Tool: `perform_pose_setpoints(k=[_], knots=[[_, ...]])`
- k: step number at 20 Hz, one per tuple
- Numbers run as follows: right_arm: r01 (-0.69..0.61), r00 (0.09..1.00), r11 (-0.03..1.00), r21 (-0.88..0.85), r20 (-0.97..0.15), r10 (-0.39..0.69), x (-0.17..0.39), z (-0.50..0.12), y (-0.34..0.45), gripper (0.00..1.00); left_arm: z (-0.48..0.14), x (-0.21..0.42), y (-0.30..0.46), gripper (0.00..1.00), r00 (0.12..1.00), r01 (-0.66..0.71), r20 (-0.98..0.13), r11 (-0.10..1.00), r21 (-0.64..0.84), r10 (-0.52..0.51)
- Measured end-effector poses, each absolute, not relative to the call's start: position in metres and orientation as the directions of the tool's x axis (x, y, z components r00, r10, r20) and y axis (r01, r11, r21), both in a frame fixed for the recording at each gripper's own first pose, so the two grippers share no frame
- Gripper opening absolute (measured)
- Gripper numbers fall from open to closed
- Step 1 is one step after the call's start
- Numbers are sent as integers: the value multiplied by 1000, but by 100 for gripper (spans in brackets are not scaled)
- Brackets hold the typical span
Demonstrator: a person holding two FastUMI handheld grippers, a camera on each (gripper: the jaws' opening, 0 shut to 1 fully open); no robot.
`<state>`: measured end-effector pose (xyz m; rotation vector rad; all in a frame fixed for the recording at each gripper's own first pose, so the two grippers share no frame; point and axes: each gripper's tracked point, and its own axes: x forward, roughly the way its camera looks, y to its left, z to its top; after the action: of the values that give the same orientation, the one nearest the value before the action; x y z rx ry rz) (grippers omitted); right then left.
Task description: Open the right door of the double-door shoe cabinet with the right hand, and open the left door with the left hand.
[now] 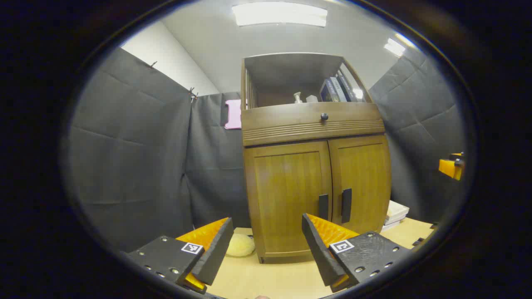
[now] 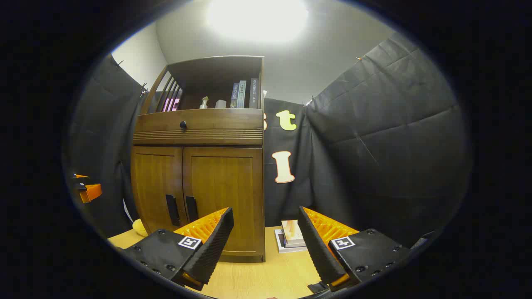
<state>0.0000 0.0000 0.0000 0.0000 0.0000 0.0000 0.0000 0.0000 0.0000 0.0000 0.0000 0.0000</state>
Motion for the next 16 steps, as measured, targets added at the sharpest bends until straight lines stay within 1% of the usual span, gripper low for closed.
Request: perform_pose_setpoints(k=[16], knots=[[-22, 999, 1000, 21, -26, 23, 16, -9, 3, 97, -6, -5, 2, 96, 998, -39, -43, 999, 3, 40]])
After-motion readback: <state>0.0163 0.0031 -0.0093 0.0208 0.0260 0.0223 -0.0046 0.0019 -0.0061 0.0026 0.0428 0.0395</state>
